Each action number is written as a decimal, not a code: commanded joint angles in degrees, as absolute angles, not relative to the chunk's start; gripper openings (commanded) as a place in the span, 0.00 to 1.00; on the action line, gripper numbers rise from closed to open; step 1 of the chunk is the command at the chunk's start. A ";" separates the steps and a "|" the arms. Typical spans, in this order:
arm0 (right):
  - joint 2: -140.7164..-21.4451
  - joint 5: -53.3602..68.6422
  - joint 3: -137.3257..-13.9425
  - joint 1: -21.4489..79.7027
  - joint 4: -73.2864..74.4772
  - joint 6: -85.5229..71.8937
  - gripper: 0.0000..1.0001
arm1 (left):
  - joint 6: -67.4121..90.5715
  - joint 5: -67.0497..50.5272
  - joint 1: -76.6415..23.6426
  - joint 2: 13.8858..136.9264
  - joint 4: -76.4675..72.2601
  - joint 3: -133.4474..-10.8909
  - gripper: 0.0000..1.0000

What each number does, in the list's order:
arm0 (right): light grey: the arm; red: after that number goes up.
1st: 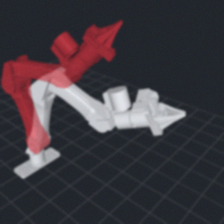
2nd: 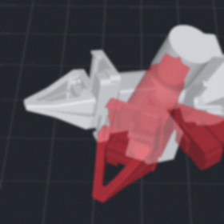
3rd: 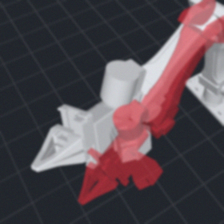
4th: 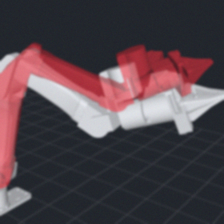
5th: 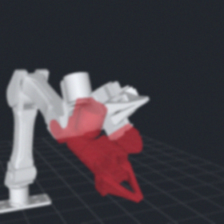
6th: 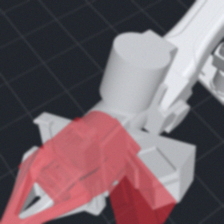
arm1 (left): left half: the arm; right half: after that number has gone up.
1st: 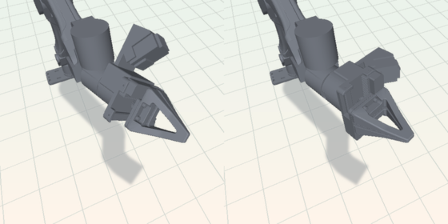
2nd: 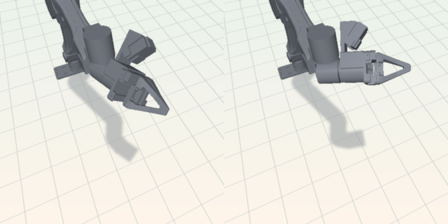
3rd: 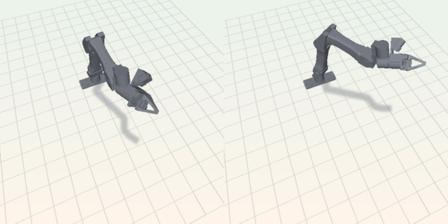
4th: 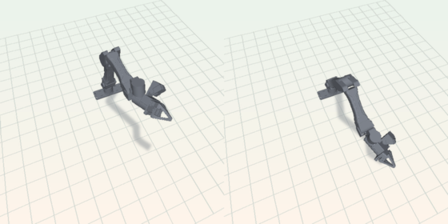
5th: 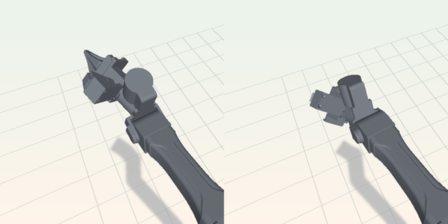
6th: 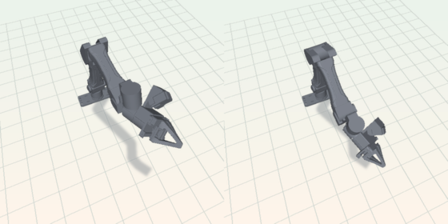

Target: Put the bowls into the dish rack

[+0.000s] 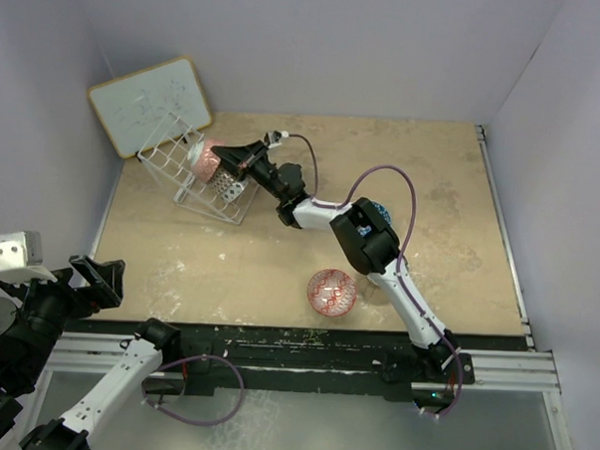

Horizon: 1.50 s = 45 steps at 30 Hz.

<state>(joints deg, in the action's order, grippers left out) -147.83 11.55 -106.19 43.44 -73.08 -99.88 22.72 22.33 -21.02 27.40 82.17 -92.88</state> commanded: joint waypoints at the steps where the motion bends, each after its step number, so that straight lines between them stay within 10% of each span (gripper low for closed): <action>1: -146.72 12.34 -108.43 43.30 -75.65 -101.75 0.04 | 21.87 22.94 -20.86 27.97 81.74 -93.78 0.99; 45: -131.62 8.99 -95.09 43.10 -48.11 -94.77 0.41 | 22.44 22.59 -20.91 27.76 82.09 -94.70 0.99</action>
